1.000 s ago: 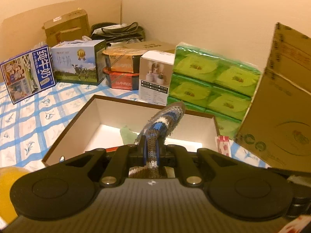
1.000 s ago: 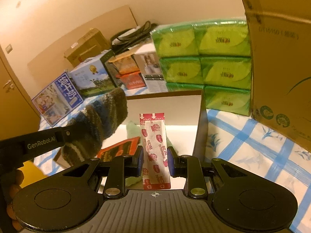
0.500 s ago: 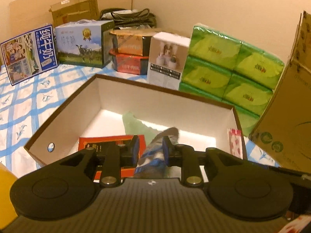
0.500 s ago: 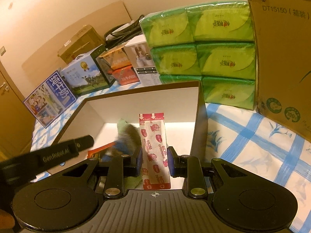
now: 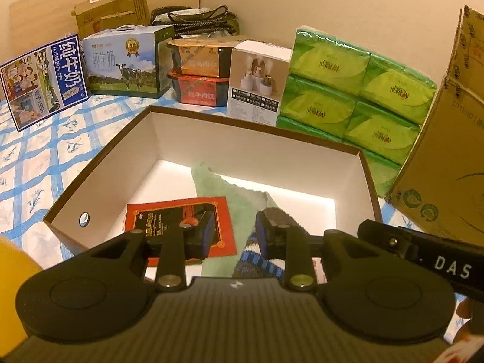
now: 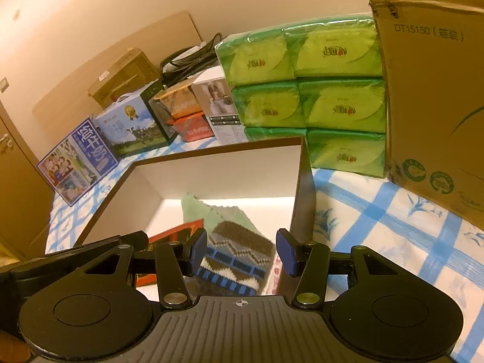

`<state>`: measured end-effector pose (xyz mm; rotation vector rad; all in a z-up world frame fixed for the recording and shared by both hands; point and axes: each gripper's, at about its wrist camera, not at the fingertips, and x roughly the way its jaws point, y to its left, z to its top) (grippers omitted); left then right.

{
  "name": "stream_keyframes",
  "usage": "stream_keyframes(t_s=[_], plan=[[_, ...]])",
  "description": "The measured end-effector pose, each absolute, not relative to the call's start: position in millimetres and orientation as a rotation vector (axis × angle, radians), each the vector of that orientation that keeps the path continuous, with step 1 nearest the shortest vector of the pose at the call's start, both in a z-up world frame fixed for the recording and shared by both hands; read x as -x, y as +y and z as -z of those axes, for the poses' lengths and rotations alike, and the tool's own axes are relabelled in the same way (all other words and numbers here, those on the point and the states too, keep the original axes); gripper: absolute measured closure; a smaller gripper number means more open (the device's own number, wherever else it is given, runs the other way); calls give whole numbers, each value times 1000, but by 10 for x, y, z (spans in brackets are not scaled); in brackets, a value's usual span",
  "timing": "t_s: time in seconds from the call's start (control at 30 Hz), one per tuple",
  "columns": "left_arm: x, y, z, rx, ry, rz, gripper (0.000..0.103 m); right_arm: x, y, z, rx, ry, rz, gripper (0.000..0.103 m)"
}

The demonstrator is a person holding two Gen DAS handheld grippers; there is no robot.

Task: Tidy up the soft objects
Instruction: 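Carry the striped mitten into the white box with the left tool and release, then move both tools back to the noodle bowl and blue-grey towel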

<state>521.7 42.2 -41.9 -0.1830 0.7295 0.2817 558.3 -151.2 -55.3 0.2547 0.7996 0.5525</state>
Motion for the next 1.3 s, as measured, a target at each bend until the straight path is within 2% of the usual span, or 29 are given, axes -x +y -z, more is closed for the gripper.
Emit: stream_keyframes(t_s=[0.6,0.7,0.77,0.83,1.3], plan=[[-4651,258,205,212,745,-146,74,-4870,-1928,230,-322,755,-526,51],[-4440,216,157,210,739,-95,74,-4672,-2049,173,-377,734,-508,46],[-4267,213,137,220,739,-53,74,-4506,-2135,145,-425,717,-495,34],[-4096,212,130,217,741,-25,74,-4361,-2215,116,-467,710,-491,31],[-2938,597,81,170,749,71,68,-3275,-2409,138,-524,715,-496,28]])
